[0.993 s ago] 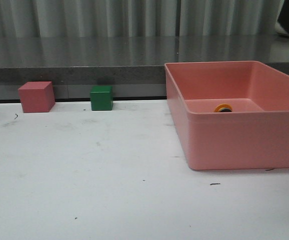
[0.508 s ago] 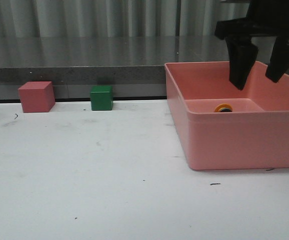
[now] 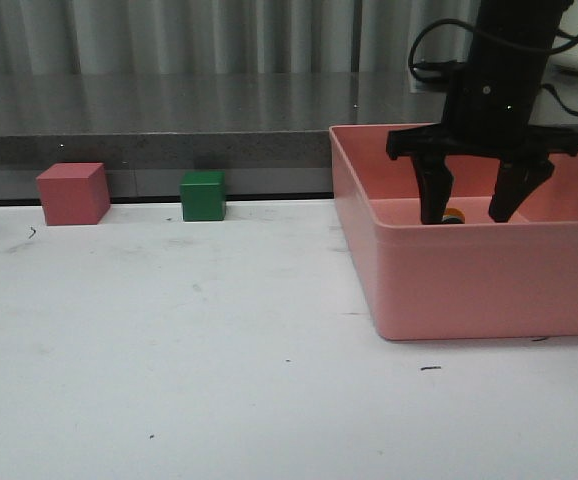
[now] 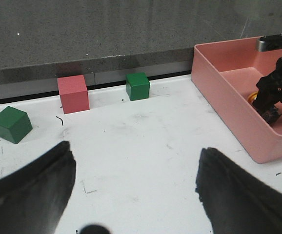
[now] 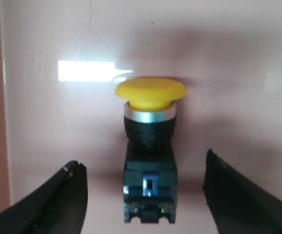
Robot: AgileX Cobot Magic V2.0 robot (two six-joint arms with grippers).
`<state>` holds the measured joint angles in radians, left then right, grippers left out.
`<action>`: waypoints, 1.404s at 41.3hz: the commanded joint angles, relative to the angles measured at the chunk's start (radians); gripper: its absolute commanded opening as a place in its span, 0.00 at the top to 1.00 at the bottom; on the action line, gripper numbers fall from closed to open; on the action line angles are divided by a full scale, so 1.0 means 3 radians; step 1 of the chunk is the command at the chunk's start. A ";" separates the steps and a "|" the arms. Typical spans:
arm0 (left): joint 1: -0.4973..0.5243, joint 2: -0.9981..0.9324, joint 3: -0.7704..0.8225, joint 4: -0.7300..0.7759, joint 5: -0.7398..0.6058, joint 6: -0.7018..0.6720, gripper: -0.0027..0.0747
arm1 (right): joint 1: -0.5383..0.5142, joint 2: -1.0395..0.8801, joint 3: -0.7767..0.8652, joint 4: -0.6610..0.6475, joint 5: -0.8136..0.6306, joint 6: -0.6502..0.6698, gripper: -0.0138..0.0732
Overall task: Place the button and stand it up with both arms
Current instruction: 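Lower the right gripper into the pink bin around the yellow button, then close the right gripper on the button body and lift it out, then carry the button with the right gripper toward the left arm's side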
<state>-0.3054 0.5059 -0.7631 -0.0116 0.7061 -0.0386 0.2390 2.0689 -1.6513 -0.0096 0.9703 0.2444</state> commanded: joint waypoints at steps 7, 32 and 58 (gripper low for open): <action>-0.0022 0.0042 -0.0111 -0.0020 -0.0253 0.0003 0.30 | -0.0047 0.0006 -0.0133 -0.0046 -0.0133 0.0162 0.24; -0.0022 0.0042 -0.0111 -0.0020 -0.0253 0.0003 0.30 | -0.0056 -0.0268 -0.0133 0.0012 0.0036 0.0164 0.57; -0.0022 0.0042 -0.0111 -0.0020 -0.0253 0.0003 0.30 | 0.1173 -0.1037 -0.0133 0.0032 0.0119 0.0191 0.57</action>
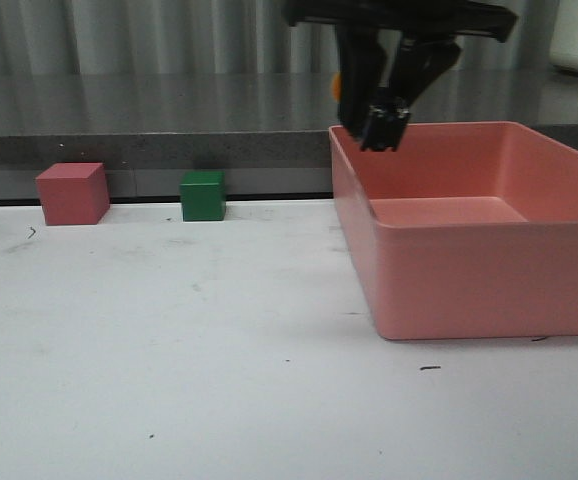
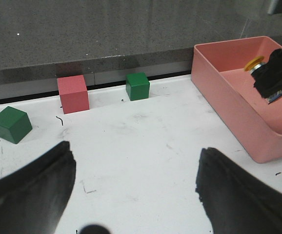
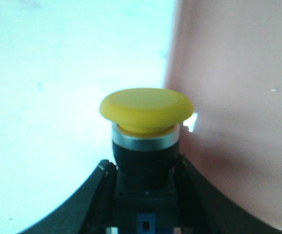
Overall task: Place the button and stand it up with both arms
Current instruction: 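Carry the button with the right gripper toward the left arm's side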
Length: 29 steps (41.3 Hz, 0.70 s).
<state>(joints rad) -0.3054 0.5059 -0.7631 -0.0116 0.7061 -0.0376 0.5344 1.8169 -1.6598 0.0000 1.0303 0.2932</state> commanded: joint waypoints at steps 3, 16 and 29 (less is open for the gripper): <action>-0.0022 0.0042 -0.0111 -0.0020 -0.0253 0.0000 0.30 | 0.0374 -0.0193 -0.0105 0.0000 -0.0165 0.0162 0.57; -0.0022 0.0042 -0.0111 -0.0020 -0.0253 0.0000 0.30 | 0.0765 0.0219 -0.0342 0.0000 -0.0273 0.0750 0.57; -0.0022 0.0042 -0.0111 -0.0020 -0.0253 0.0000 0.30 | 0.0870 0.1051 -0.1414 0.0000 0.0393 0.1126 0.57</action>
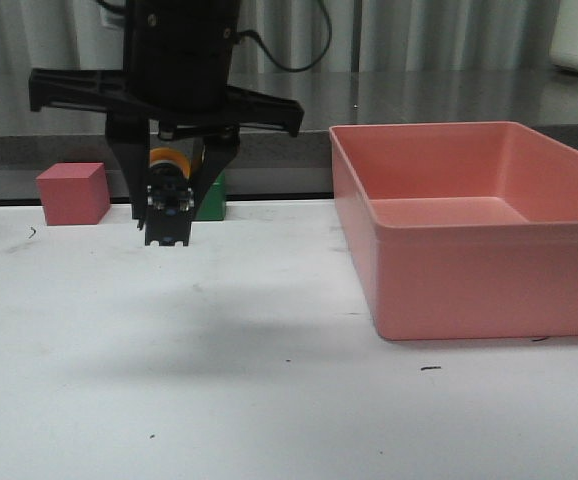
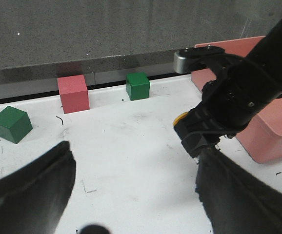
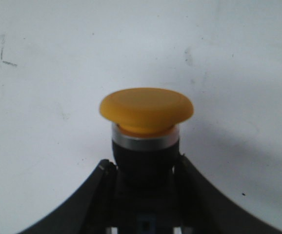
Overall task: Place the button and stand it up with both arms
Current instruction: 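Carry the button with the right gripper toward the left arm's side, then lower the button onto the table, open the right gripper, withdraw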
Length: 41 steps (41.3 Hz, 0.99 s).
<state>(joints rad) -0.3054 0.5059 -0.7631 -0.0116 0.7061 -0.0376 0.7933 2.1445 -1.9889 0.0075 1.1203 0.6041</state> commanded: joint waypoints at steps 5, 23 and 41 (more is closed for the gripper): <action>-0.0022 0.0042 -0.0111 -0.0020 -0.0253 0.0000 0.30 | 0.0028 0.0218 -0.0589 -0.0025 0.0160 0.0206 0.57; -0.0022 0.0042 -0.0111 -0.0020 -0.0253 0.0000 0.30 | 0.0029 0.0660 -0.0834 0.0062 0.0140 0.0563 0.57; -0.0022 0.0042 -0.0111 -0.0020 -0.0253 0.0000 0.30 | 0.0029 0.0660 -0.0834 0.0089 0.0080 0.0553 0.34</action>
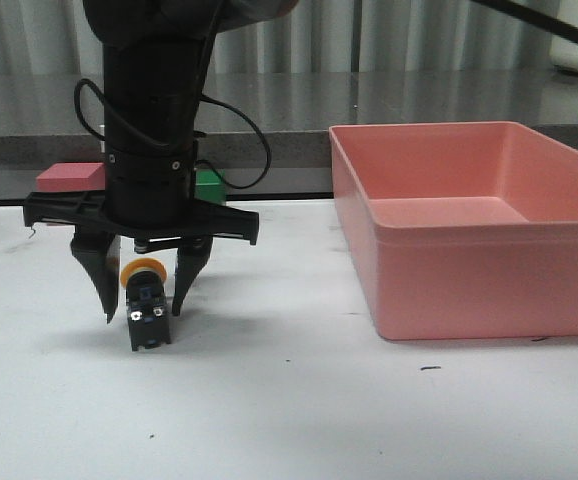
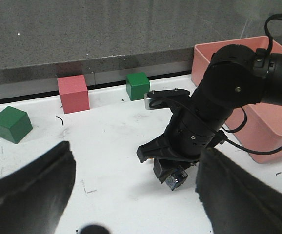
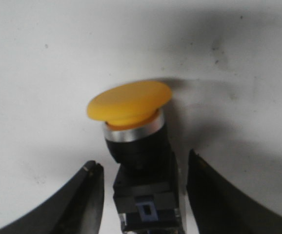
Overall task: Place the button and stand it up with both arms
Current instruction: 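Lower the button onto the table, open the right gripper, withdraw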
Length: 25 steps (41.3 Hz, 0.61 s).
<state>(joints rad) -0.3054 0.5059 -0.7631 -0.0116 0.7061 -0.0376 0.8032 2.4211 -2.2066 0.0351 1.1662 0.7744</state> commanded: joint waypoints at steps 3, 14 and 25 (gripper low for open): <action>-0.0022 0.0042 -0.0111 -0.0020 -0.0253 0.0000 0.30 | -0.0007 -0.0311 -0.0108 -0.0067 -0.0073 -0.0161 0.34; -0.0022 0.0042 -0.0111 -0.0020 -0.0253 0.0000 0.30 | -0.0014 -0.0733 -0.0108 -0.0560 0.0147 -0.0796 0.34; -0.0022 0.0042 -0.0111 -0.0020 -0.0253 0.0000 0.30 | -0.0110 -0.1246 -0.0091 -0.0679 0.0481 -0.1556 0.34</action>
<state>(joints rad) -0.3054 0.5059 -0.7631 -0.0116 0.7061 -0.0376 0.7893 2.1539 -2.2066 -0.1449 1.2363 0.3825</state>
